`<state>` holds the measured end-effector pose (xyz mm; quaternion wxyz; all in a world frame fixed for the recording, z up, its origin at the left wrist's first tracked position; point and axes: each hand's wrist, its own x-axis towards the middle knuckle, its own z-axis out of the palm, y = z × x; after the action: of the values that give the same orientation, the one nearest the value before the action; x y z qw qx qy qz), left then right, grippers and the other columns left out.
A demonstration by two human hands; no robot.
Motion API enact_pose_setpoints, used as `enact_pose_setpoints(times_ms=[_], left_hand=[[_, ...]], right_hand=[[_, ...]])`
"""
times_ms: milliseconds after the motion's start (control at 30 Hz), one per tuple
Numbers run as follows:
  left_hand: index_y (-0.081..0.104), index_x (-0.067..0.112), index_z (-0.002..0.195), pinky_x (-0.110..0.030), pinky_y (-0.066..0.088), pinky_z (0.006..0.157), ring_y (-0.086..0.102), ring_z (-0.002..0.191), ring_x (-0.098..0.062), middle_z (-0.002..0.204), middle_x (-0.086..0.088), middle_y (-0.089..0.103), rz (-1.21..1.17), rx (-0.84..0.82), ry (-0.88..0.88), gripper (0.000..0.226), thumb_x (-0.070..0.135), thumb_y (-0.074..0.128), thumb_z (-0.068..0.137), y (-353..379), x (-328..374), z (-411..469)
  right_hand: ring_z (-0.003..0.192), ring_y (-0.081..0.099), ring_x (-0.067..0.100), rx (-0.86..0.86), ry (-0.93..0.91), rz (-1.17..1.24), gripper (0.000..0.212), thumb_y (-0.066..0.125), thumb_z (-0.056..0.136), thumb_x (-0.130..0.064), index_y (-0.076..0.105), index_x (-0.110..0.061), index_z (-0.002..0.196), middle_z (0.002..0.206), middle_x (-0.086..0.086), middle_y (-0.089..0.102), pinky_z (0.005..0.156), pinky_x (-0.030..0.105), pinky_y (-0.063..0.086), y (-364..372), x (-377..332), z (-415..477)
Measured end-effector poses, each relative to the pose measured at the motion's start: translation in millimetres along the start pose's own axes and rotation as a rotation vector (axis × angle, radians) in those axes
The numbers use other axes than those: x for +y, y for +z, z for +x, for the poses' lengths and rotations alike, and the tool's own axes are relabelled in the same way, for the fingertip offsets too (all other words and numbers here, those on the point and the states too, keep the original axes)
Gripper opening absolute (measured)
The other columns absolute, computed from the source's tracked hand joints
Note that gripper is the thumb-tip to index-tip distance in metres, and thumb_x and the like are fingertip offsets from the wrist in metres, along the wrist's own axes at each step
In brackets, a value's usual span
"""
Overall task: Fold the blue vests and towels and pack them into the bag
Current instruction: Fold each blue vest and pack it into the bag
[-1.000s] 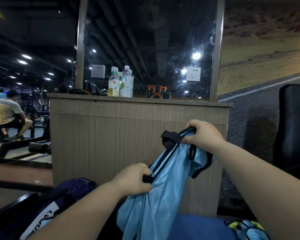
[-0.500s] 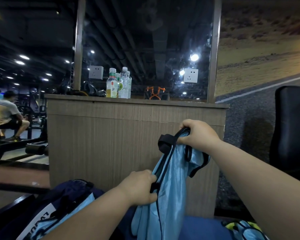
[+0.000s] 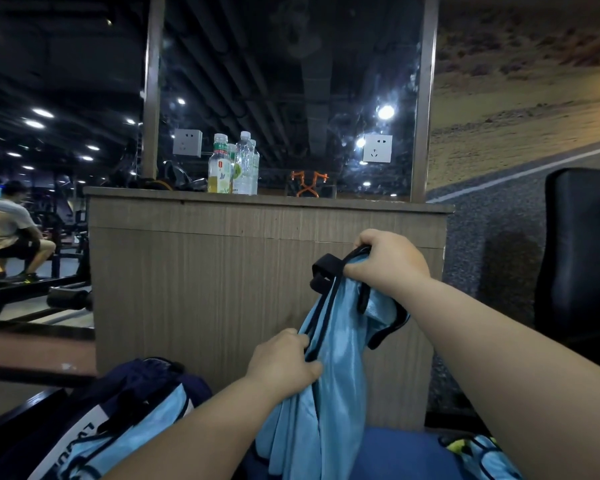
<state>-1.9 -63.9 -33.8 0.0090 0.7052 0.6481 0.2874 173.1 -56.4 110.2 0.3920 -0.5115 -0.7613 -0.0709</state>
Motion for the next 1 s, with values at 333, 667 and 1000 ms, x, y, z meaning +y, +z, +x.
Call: enact_pose_setpoints(times_ms=[333, 667, 1000], left_hand=[[0.065, 0.024, 0.096, -0.034, 0.05, 0.081, 0.058, 0.089, -0.017, 0.095, 0.004, 0.061, 0.249, -0.027, 0.052, 0.017, 0.028, 0.064, 0.079, -14.6, -15.0, 4.2], [0.058, 0.031, 0.067, -0.02, 0.039, 0.053, 0.052, 0.058, -0.009, 0.064, 0.011, 0.056, -0.254, -0.116, -0.002, 0.024, 0.009, 0.066, 0.074, -29.1, -33.6, 6.9], [0.065, 0.018, 0.064, -0.031, 0.047, 0.068, 0.058, 0.066, -0.023, 0.07, -0.007, 0.06, -0.955, -0.315, -0.11, 0.02, 0.003, 0.055, 0.057, -59.3, -10.9, -0.2]], right_hand=[[0.072, 0.058, 0.012, -0.014, 0.092, -0.007, 0.02, 0.074, 0.07, -0.037, 0.058, -0.027, 0.077, 0.078, -0.009, 0.062, 0.055, 0.028, 0.045, 1.7, 22.2, -1.6], [0.074, 0.059, 0.013, -0.02, 0.133, -0.018, 0.025, 0.077, 0.07, -0.042, 0.056, -0.028, 0.073, 0.078, -0.009, 0.062, 0.055, 0.028, 0.043, 4.8, 35.9, -0.2], [0.102, 0.057, 0.013, -0.452, 0.086, -0.267, 0.039, 0.081, 0.071, -0.036, 0.065, -0.038, 0.107, 0.112, -0.012, 0.061, 0.086, 0.03, 0.051, 17.2, 46.7, -10.9]])
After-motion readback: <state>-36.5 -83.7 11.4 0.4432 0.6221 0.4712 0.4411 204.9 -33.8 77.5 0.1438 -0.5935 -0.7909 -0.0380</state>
